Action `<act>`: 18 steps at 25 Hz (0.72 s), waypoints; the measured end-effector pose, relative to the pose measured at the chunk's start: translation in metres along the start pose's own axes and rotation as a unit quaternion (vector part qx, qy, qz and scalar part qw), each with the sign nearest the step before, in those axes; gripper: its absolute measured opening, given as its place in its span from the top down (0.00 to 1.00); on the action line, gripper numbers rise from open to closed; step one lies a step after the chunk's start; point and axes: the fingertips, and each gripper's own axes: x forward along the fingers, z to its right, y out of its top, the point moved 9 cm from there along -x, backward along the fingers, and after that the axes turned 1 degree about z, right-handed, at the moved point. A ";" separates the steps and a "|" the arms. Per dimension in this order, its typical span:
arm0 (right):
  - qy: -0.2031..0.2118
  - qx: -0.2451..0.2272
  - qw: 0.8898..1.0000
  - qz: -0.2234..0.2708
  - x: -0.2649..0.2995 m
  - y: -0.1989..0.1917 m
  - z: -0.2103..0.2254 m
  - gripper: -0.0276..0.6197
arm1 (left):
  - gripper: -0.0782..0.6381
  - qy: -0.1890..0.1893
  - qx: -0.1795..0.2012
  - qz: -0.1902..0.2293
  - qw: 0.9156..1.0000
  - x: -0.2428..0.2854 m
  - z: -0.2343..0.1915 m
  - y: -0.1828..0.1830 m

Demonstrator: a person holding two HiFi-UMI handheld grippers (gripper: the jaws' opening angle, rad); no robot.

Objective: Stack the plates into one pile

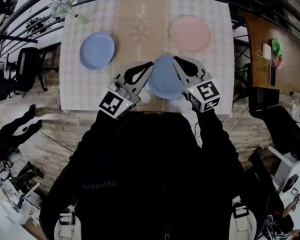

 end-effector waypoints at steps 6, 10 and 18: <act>-0.032 0.021 0.999 -0.022 -0.008 -0.025 0.012 0.94 | 0.86 -0.030 -0.007 -0.006 1.000 0.012 0.008 -0.012; -0.065 0.040 0.996 -0.044 -0.014 -0.047 0.022 0.93 | 0.86 -0.054 -0.008 -0.009 0.998 0.020 0.010 -0.018; -0.127 0.078 0.985 -0.086 -0.029 -0.095 0.037 0.92 | 0.86 -0.109 -0.011 -0.018 0.994 0.034 0.019 -0.028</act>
